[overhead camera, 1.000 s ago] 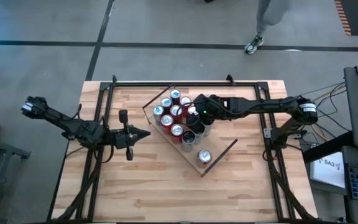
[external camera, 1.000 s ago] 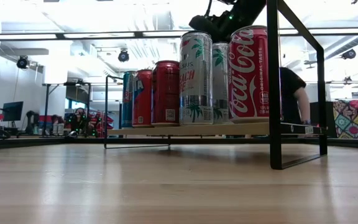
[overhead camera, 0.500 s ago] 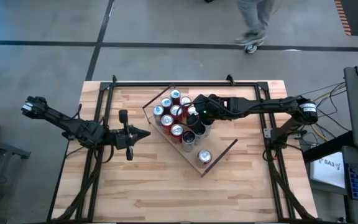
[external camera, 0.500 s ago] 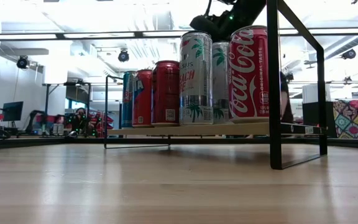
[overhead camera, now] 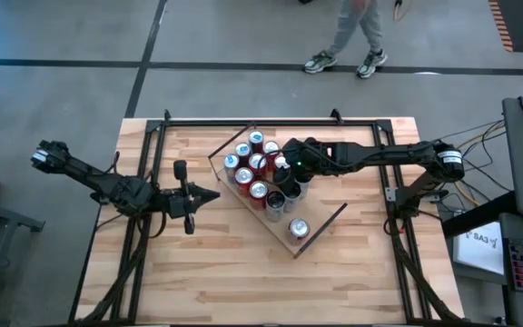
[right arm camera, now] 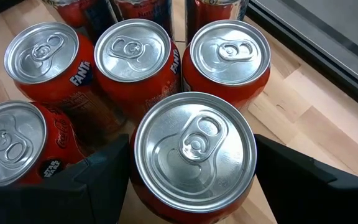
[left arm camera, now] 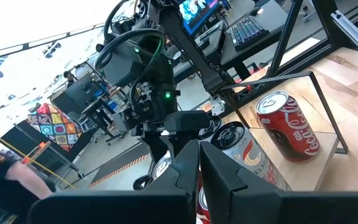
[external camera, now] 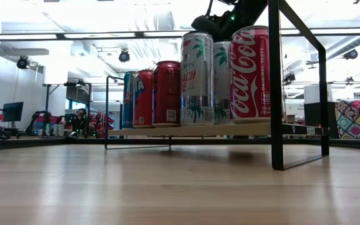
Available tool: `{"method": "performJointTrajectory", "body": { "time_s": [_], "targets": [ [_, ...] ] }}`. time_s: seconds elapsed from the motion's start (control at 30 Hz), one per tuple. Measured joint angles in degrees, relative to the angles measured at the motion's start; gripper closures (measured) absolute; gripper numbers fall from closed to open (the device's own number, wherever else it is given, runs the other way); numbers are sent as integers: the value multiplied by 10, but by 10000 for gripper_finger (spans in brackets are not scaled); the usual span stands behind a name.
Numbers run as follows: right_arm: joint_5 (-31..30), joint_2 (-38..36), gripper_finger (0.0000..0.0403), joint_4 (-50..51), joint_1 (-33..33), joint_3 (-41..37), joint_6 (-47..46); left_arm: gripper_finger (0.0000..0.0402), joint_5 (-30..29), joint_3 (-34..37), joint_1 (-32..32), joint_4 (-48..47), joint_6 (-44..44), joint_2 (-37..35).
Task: Place canned beverage on shelf
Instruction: Put the red soda can on the shelf aligned with the red soda can on the shelf
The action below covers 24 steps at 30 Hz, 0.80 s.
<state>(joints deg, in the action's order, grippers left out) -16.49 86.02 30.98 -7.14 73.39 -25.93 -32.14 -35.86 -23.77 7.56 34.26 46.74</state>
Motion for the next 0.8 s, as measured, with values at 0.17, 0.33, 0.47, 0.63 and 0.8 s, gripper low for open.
{"method": "performJointTrajectory", "body": {
  "time_s": [0.17,0.33,0.47,0.63,0.8],
  "targets": [
    [0,0,108,0,0,0,5,402,0,0,0,0,0,0],
    [0,0,81,0,0,-1,5,402,0,0,0,0,0,0],
    [0,0,66,-2,0,-1,5,402,0,0,0,0,0,0],
    [0,0,65,-1,0,-1,5,402,0,0,0,-5,0,0],
    [0,0,70,2,0,5,7,402,0,0,0,-5,0,0]
  ]
}}
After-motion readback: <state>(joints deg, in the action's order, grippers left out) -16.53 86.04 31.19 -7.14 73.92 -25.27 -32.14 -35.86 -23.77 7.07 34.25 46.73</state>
